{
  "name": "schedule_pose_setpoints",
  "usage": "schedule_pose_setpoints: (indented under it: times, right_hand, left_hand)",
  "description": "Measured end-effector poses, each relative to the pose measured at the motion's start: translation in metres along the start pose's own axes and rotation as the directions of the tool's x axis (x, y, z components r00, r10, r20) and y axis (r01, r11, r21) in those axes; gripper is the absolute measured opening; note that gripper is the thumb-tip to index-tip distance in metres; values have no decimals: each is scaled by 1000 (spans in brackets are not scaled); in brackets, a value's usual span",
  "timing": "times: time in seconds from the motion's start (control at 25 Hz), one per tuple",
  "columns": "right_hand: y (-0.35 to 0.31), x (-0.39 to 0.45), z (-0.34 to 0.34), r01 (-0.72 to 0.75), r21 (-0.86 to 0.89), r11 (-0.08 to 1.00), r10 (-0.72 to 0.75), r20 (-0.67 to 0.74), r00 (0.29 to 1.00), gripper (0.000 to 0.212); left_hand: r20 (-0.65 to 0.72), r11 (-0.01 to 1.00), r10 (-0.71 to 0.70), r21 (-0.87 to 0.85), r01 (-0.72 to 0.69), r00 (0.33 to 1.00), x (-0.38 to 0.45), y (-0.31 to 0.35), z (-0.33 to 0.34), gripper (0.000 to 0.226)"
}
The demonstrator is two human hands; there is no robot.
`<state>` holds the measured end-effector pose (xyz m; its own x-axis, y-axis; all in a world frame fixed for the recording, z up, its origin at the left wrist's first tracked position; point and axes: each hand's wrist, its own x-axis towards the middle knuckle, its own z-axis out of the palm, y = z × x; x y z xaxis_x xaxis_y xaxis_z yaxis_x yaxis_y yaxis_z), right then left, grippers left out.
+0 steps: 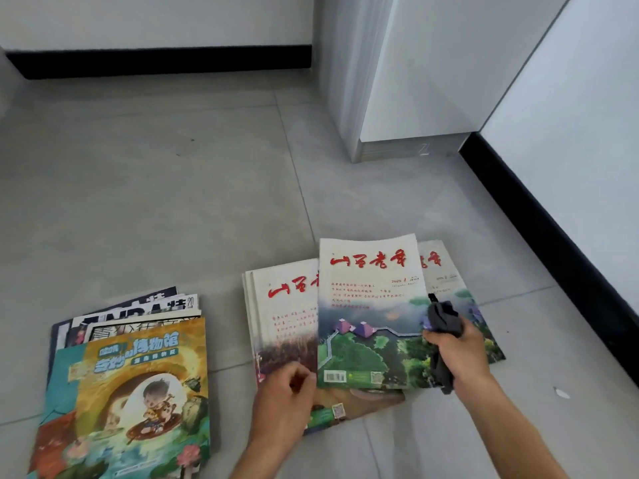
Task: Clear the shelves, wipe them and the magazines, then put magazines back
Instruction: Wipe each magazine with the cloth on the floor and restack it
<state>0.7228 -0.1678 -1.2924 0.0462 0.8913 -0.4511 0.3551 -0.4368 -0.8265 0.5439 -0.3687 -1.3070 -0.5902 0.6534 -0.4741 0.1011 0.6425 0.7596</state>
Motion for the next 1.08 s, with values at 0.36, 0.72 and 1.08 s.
schedule_pose_setpoints:
  times: [0.36, 0.72, 1.08]
  right_hand:
    - [-7, 83, -80, 169, -769, 617, -312, -41, 949, 37]
    - [29, -38, 60, 744, -515, 426, -588, 467, 660, 78]
    - [66, -18, 82, 849, -527, 34, -644, 638, 422, 55]
  left_hand:
    - [-14, 746, 406, 582, -323, 914, 13, -35, -2, 18]
    - [-98, 782, 403, 553, -287, 910, 14, -42, -1, 54]
    - [-53, 875, 362, 365, -319, 931, 23, -49, -26, 59]
